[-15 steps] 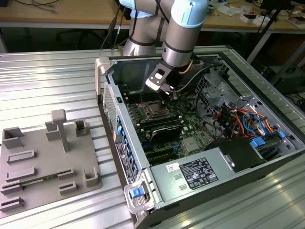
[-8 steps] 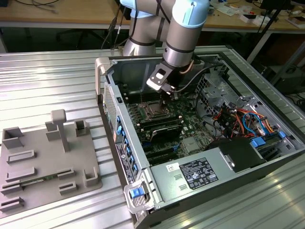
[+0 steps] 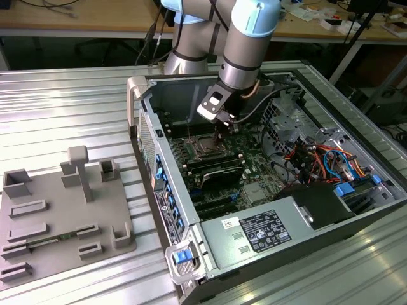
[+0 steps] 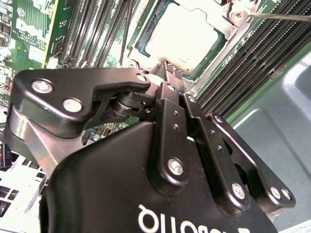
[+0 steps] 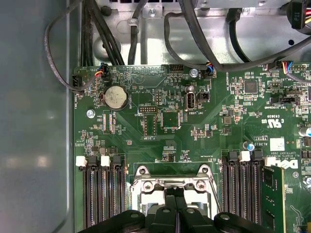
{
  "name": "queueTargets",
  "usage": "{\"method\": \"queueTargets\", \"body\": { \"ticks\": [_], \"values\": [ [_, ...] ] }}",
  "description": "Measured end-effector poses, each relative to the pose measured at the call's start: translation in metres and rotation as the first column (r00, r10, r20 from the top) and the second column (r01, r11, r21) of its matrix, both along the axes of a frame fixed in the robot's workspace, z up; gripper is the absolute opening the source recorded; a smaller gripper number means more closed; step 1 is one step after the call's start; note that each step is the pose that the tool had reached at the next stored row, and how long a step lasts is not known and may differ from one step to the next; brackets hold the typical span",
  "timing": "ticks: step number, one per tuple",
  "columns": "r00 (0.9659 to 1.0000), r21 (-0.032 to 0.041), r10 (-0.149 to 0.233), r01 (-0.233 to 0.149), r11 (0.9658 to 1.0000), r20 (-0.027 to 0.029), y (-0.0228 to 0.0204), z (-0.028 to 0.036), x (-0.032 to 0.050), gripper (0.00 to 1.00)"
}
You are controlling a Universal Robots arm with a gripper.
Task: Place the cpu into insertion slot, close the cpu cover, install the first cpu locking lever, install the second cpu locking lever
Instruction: 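Close the cpu cover, then install the first cpu locking lever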
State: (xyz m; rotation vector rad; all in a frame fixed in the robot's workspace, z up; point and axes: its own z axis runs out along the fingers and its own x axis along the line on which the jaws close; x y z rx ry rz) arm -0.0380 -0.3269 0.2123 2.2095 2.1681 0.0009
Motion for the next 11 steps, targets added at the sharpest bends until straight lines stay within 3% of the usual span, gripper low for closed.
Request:
{"method": "queueTargets", "body": {
  "ticks": [11],
  "values": [
    [1.0,0.0,0.0,0.0,1.0,0.0,0.0,0.0,0.0049,0.11]
  ]
}}
